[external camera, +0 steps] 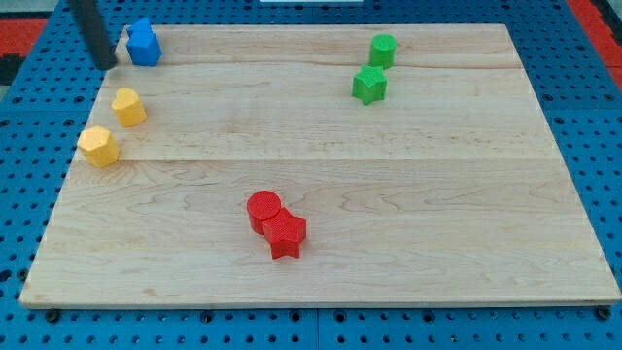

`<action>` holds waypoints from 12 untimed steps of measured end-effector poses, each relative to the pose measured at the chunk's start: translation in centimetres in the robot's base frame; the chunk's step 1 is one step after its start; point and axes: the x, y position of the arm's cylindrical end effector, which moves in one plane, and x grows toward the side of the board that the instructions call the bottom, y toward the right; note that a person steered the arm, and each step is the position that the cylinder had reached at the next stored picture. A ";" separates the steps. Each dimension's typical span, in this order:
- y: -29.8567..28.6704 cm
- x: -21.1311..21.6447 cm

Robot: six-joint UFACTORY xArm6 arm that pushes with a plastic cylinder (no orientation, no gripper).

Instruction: Move the blue triangle to the top center

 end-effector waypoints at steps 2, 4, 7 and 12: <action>1.0 -6.3; 11.8 -7.6; 10.6 -3.5; 14.5 -7.9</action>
